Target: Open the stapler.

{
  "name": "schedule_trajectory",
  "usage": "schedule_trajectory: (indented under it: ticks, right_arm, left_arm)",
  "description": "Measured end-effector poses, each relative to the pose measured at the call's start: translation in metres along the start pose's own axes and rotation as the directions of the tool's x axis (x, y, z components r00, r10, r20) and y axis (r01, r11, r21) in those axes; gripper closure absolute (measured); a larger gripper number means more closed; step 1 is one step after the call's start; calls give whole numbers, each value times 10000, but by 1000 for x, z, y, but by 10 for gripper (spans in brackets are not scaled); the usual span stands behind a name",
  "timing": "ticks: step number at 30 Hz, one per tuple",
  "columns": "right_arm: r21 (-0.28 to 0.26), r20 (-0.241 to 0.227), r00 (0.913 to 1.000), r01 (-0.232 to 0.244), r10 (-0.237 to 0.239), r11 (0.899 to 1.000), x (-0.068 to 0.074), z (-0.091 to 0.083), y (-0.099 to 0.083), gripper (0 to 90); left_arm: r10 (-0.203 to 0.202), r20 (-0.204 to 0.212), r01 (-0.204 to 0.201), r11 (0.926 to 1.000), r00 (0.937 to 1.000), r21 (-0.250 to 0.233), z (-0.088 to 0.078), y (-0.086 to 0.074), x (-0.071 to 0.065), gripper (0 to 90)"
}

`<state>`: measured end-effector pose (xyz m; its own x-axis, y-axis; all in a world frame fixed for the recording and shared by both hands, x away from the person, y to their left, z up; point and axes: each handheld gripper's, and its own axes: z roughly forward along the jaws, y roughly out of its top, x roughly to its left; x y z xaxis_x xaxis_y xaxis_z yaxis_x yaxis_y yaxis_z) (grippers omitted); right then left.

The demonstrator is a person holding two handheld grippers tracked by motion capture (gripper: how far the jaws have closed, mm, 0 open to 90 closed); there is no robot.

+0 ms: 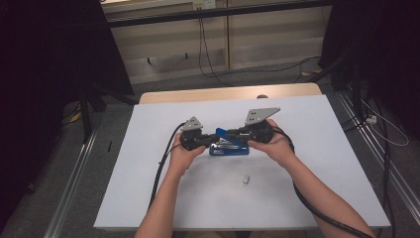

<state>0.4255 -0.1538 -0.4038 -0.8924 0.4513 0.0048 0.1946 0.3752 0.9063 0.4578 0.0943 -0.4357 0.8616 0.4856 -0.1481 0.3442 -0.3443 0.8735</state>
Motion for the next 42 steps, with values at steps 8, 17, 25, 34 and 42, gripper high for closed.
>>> schedule_trajectory:
  ticks: [8,17,25,34,42]
  right_arm:
    - [407,337,9984,-457,443,9981,16,13,-17,900]
    - [350,1050,9931,-558,518,9978,26,25,-20,900]
    - [187,1525,9864,-648,612,9977,31,31,-24,900]
    - [89,1880,9797,-723,694,9973,36,40,-26,900]
    - [59,2490,9642,-961,916,9954,38,46,-26,900]
  left_arm:
    - [34,-126,-35,10000,9999,-43,-7,8,-1,891]
    - [114,-95,-114,9999,9999,-30,-8,14,-4,890]
    - [245,-141,-244,9997,9996,37,-11,17,-4,888]
    - [321,-170,-319,9994,9993,119,-11,19,-4,888]
    - [356,-122,-355,9993,9993,131,-11,20,-4,889]
